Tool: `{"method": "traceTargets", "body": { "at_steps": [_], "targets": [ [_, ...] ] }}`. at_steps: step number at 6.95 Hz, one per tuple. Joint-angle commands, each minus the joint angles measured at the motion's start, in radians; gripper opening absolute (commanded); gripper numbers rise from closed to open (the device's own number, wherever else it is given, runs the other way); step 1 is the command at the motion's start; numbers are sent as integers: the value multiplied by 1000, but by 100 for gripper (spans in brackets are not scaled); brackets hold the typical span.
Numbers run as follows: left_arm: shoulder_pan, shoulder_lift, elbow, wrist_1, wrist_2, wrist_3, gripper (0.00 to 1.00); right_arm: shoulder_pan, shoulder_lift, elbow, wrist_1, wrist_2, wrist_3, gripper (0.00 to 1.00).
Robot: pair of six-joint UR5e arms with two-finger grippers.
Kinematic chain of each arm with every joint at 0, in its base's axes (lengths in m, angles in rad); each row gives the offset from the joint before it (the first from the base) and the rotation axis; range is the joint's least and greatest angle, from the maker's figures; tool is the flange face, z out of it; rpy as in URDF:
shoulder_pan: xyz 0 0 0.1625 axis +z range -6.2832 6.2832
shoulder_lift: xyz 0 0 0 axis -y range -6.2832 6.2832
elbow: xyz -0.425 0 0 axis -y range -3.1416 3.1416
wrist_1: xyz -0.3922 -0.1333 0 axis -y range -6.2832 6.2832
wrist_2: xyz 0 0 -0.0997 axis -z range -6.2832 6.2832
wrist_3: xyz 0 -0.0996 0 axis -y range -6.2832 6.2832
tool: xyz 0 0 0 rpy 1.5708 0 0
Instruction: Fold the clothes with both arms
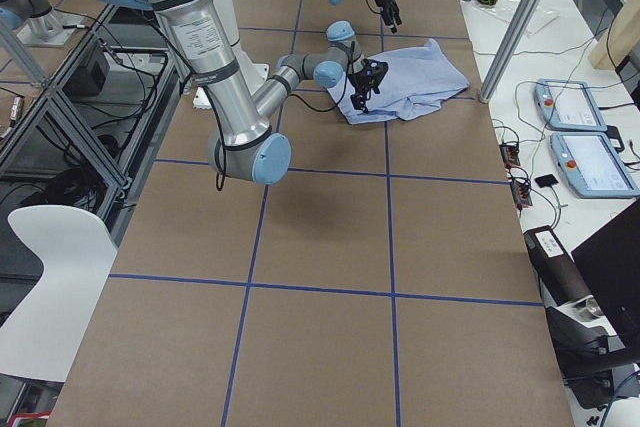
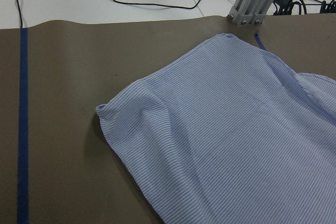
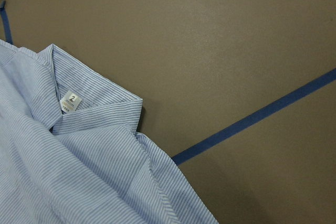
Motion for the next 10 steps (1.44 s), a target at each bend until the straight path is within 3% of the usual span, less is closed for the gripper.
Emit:
{"method": "traceTargets", "body": {
  "at_steps": [1,10],
  "targets": [
    [39,-1,1,0,69,-2,100,-19,-16,-4,18,-1,103,94],
    [48,2,-14,-5,88,0,100,-124,-27,-63,1,-94,72,91]
  ]
}}
